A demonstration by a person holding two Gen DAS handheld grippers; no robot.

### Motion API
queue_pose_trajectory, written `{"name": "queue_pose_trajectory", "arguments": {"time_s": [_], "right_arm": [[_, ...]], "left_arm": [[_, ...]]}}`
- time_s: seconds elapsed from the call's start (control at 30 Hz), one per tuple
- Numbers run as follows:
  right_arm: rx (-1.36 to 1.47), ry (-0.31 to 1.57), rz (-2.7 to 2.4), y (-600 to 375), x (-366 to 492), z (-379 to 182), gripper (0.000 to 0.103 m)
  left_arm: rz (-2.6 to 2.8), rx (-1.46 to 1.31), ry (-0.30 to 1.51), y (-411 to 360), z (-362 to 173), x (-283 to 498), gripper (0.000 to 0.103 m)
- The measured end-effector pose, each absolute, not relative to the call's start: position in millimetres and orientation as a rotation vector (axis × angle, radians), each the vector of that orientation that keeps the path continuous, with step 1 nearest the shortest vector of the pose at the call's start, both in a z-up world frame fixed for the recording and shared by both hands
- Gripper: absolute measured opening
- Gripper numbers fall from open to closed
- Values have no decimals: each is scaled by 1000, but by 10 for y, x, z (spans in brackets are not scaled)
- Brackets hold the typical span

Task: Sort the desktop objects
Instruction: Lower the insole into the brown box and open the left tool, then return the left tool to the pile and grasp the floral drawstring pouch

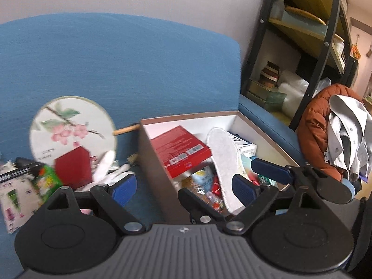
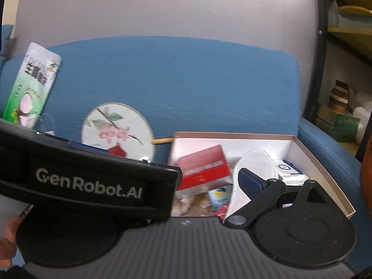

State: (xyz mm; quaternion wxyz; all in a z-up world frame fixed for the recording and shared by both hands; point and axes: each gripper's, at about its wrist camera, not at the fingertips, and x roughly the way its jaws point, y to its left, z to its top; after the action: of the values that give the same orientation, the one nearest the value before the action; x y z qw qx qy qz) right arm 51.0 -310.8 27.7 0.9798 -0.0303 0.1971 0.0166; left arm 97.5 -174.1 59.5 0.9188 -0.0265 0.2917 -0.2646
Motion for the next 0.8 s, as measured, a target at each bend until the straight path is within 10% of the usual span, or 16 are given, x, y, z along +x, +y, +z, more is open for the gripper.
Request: {"name": "queue_pose_trajectory", "arguments": {"time_s": [0.8], "right_arm": [[-11, 620, 285, -1554, 308, -559, 97]], "left_arm": [[-254, -198, 689, -142, -463, 490, 93]]}}
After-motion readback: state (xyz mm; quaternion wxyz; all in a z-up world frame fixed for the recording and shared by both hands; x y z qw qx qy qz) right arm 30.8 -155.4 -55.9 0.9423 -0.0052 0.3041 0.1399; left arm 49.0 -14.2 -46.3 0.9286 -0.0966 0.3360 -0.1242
